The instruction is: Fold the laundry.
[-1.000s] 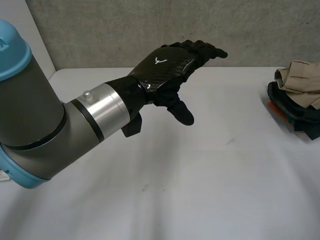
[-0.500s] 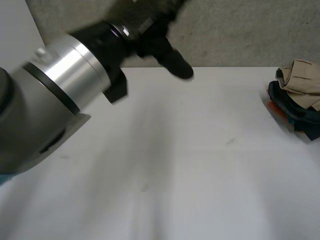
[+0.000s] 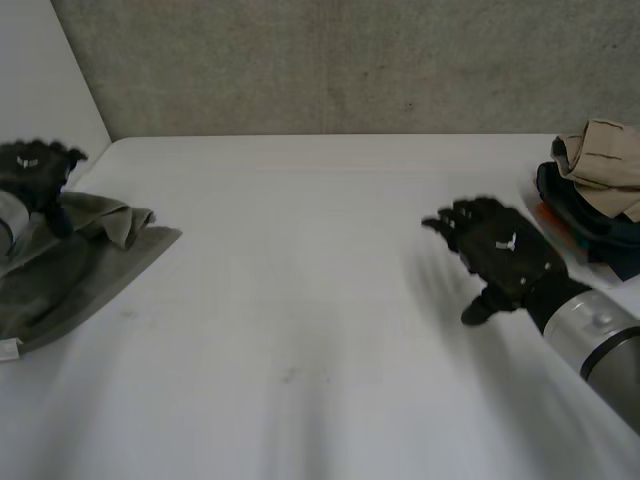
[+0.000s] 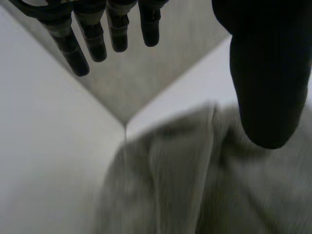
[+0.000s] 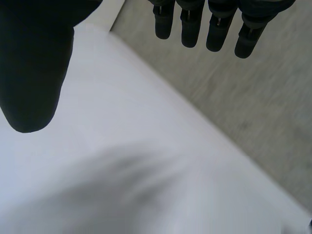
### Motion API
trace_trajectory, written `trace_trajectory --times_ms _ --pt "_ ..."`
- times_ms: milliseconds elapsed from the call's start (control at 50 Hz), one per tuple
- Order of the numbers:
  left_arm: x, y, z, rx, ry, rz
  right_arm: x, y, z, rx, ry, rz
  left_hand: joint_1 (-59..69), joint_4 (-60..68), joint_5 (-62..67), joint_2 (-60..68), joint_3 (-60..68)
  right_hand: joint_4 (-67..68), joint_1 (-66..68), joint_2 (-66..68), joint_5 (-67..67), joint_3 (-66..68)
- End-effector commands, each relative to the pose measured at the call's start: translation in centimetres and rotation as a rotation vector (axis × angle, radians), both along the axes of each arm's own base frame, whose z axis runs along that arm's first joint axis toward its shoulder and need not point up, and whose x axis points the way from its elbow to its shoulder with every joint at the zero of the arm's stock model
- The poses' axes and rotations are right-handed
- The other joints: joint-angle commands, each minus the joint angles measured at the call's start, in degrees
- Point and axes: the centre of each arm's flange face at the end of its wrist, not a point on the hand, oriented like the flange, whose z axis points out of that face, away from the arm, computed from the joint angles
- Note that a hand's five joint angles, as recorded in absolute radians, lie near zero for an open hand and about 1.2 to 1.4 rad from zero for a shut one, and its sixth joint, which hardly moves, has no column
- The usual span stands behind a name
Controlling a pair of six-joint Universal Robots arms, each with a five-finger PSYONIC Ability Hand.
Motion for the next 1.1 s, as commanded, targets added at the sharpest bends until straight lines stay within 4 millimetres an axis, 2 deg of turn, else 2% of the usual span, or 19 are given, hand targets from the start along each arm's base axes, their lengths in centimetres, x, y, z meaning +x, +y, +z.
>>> trace_trajectory --times_ms 20,100,140,160,180,220,260,300,340,400,480,580,660,720,860,900,960,1060,1100 --pt "2.4 -4.3 -5.7 -0.009 -0.015 0.023 -0.6 -0.5 -1.6 0.024 0.062 -0.044 -0.01 -0.78 -1.77 -1.08 -0.79 -2.38 -2.98 -2.32 -2.73 -2.30" --pt "3.1 -5.9 -7.1 -0.062 -0.005 -0.007 -0.7 -0.4 -1.8 0.033 0.061 -0.049 1.17 0.40 -0.59 0.10 0.39 -2.38 -2.98 -2.32 -2.73 -2.30" --pt "3.0 -6.3 -7.8 -0.073 0.013 -0.049 -0.8 -0.4 -1.9 0.033 0.061 -0.051 8.19 7.42 6.43 7.12 7.41 -2.38 -2.98 -2.32 -2.73 -2.30" --pt "2.9 -6.4 -8.1 -0.073 0.021 -0.062 -0.8 -0.4 -2.0 0.033 0.062 -0.052 17.06 16.29 15.30 15.99 16.28 -2.38 -2.98 -2.32 -2.73 -2.30" --pt "2.6 -6.6 -8.3 -0.072 0.038 -0.082 -0.8 -0.3 -2.0 0.033 0.062 -0.052 44.13 43.36 42.37 43.06 43.35 -2.38 -2.98 -2.32 -2.73 -2.30" --pt "1.9 -6.5 -8.5 -0.068 0.054 -0.100 -0.9 -0.3 -2.1 0.031 0.061 -0.054 69.00 68.23 67.24 67.93 68.22 -2.38 -2.98 -2.32 -2.73 -2.30" --pt "1.1 -6.2 -8.1 -0.072 0.068 -0.115 -0.8 -0.3 -2.1 0.027 0.061 -0.054 69.10 68.34 67.34 68.03 68.33 -2.38 -2.98 -2.32 -2.73 -2.30" --pt "-0.5 -5.6 -6.4 -0.096 0.081 -0.147 -0.9 -0.4 -2.1 0.024 0.057 -0.058 69.10 68.34 67.34 68.03 68.33 -2.38 -2.98 -2.32 -2.73 -2.30" --pt "-3.5 -4.1 -2.3 -0.162 0.122 -0.210 -0.9 -0.4 -2.0 0.013 0.055 -0.060 69.10 68.34 67.34 68.03 68.33 -2.38 -2.98 -2.32 -2.73 -2.30" --pt "-6.1 -2.3 1.2 -0.227 0.187 -0.271 -0.9 -0.6 -1.8 -0.001 0.053 -0.069 69.10 68.34 67.34 68.03 68.33 -2.38 -2.98 -2.32 -2.73 -2.30" --pt "-11.7 2.5 6.3 -0.290 0.365 -0.419 -1.2 -1.0 -1.7 -0.015 0.047 -0.103 69.10 68.34 67.34 68.03 68.33 -2.38 -2.98 -2.32 -2.73 -2.30" --pt "-17.3 8.7 10.4 -0.286 0.537 -0.612 -1.9 -1.7 -1.4 -0.016 0.036 -0.173 69.10 68.34 67.34 68.03 68.33 -2.38 -2.98 -2.32 -2.73 -2.30" --pt "-21.4 12.5 10.0 -0.218 0.595 -0.739 -3.0 -2.6 -1.1 -0.009 0.010 -0.246 69.10 68.34 67.34 68.03 68.33 -2.38 -2.98 -2.32 -2.73 -2.30" --pt "-24.4 14.9 8.2 -0.153 0.592 -0.817 -3.3 -3.0 -0.9 0.006 -0.023 -0.267 69.10 68.34 67.34 68.03 68.33 -2.38 -2.98 -2.32 -2.73 -2.30" --pt "-25.9 15.2 2.7 -0.008 0.489 -0.804 -3.6 -3.3 -0.6 0.044 -0.094 -0.292 69.10 68.34 67.34 68.03 68.33 -2.38 -2.98 -2.32 -2.73 -2.30" --pt "-25.8 15.4 1.1 0.050 0.439 -0.793 -3.6 -3.2 -0.6 0.051 -0.102 -0.292 30.26 29.49 28.50 29.19 29.48 -2.38 -2.98 -2.32 -2.73 -2.30" --pt "-26.0 16.7 -0.3 0.117 0.377 -0.801 -3.5 -3.1 -0.6 0.070 -0.100 -0.292 0.22 -0.55 -1.54 -0.85 -0.55 -2.38 -2.98 -2.32 -2.73 -2.30" --pt "-25.4 18.1 -0.5 0.190 0.348 -0.791 -3.7 -3.0 -0.4 0.122 -0.092 -0.304 0.50 -0.27 -1.26 -0.58 -0.28 -2.38 -2.98 -2.32 -2.73 -2.30" --pt "-24.5 18.7 0.9 0.189 0.352 -0.777 -3.8 -3.1 -0.1 0.130 -0.089 -0.307 0.50 -0.27 -1.26 -0.57 -0.28 -2.38 -2.98 -2.32 -2.73 -2.30"
